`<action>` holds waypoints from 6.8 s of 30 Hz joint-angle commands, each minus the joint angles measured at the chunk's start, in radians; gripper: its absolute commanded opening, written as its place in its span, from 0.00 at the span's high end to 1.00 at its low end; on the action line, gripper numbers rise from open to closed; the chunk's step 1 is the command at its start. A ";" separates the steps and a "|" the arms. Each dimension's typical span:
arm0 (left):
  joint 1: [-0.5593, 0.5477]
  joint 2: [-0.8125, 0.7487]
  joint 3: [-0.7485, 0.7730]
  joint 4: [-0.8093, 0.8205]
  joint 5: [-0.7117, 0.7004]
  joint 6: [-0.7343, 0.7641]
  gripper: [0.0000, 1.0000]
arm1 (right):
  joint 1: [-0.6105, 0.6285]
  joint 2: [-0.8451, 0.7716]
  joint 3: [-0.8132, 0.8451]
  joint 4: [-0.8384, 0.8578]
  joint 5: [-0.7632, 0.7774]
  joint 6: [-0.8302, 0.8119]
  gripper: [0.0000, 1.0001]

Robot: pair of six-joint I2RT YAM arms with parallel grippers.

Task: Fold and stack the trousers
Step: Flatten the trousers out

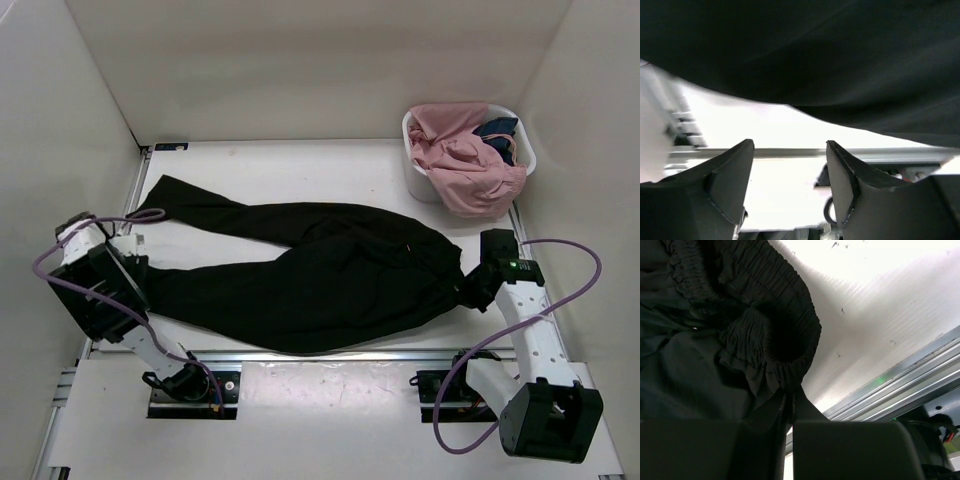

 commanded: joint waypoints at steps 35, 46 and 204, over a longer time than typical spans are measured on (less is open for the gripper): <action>0.068 0.022 0.216 0.171 0.180 -0.035 0.86 | -0.236 0.088 0.128 -0.009 0.111 -0.204 1.00; -0.142 0.152 0.636 0.004 0.182 -0.080 0.82 | -0.236 0.074 0.108 0.036 0.049 -0.204 1.00; -0.039 0.130 0.230 0.203 0.297 -0.061 0.35 | -0.190 0.248 -0.031 0.080 0.078 0.003 1.00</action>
